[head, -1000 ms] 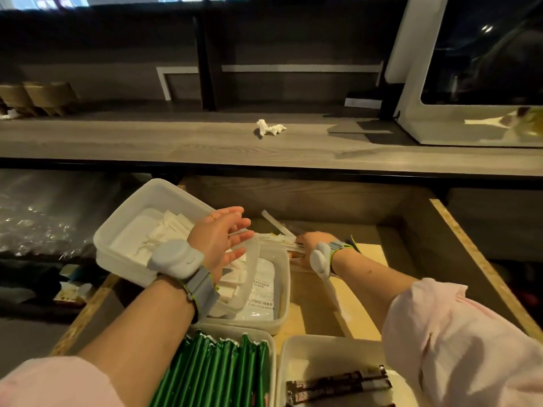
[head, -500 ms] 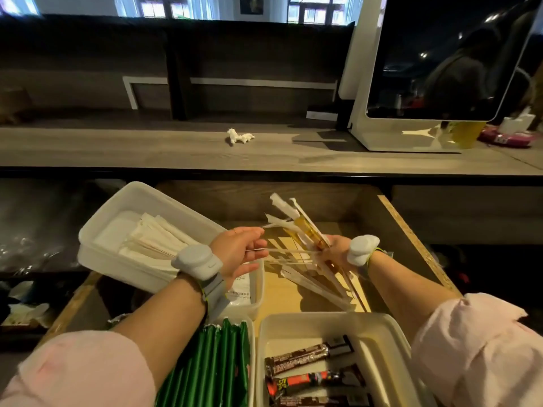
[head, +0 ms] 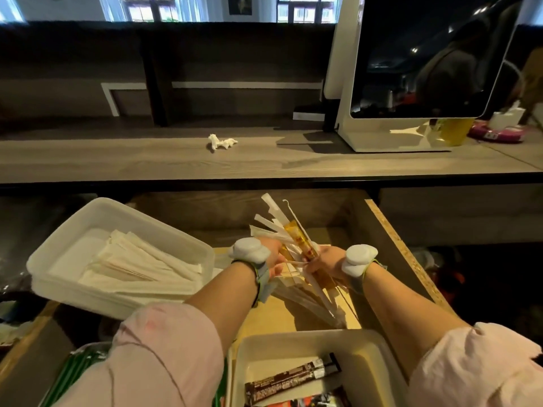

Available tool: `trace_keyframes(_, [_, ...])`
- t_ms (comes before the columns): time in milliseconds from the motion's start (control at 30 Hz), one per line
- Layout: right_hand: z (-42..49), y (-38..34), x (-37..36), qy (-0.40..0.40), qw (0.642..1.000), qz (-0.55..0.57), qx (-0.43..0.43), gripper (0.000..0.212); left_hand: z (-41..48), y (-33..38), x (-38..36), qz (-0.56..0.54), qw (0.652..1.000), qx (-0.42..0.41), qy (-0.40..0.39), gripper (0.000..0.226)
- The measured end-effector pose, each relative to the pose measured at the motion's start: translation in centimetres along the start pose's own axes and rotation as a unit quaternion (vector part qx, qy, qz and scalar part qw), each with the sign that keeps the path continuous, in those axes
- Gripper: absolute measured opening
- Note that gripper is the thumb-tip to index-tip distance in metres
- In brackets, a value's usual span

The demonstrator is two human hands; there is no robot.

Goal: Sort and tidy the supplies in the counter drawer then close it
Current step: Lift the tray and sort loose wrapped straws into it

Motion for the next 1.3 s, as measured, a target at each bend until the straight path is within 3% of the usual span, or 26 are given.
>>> trace_keyframes(233, [-0.2,0.0,0.2,0.002,0.998,-0.061,-0.011,0.023,2.3,0.0,-0.2,0.009,0.999,0.041,0.018,0.026])
trace_keyframes(367, [-0.3,-0.5,-0.1,-0.008,0.996,-0.093,-0.001,0.008,1.8,1.1,-0.1,0.063,0.998,0.017,0.020,0.035])
trace_keyframes(433, [-0.5,-0.7,-0.3,0.003,0.997,-0.077,0.002,0.010,1.0,1.8,0.3,0.088,0.996,0.009,0.011,0.037])
trace_keyframes(600, [-1.3,-1.0,-0.3,-0.002,1.000,0.002,0.009,0.008,-0.2,3.7,2.3,0.063,0.994,-0.077,0.051,0.035])
trace_keyframes(800, [-0.7,0.5,0.5,-0.015,0.991,-0.129,0.012,0.018,-2.6,5.9,4.4,0.017,0.976,-0.179,0.121,0.018])
trace_keyframes(900, [-0.7,0.9,1.0,-0.002,0.984,-0.178,-0.002,0.019,-5.6,6.1,4.5,0.052,0.974,-0.196,0.100,0.007])
trace_keyframes(1000, [-1.2,1.2,0.6,0.002,0.972,-0.235,-0.007,0.009,-8.7,3.2,3.8,0.150,0.981,-0.125,0.017,0.010])
trace_keyframes(1100, [-1.4,1.2,0.4,-0.014,0.956,-0.293,-0.009,0.019,-10.7,-1.5,2.5,0.210,0.973,0.004,-0.095,0.012])
trace_keyframes(1167, [-1.9,0.9,0.3,-0.022,0.951,-0.308,-0.014,0.027,-11.6,-4.1,2.0,0.236,0.963,0.050,-0.122,0.010])
trace_keyframes(1300, [-3.0,-0.2,0.3,-0.030,0.955,-0.295,-0.020,0.032,-12.1,-7.5,2.1,0.322,0.937,0.065,-0.117,0.009])
Point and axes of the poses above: each hand's wrist, its own z-axis towards the middle knuckle, its own x-axis out of the back of the hand, y = z × x, the point moved 5 cm from there along z, towards the middle knuckle, and after that the axes turned 1 degree about -y, right-handed, at the moved point
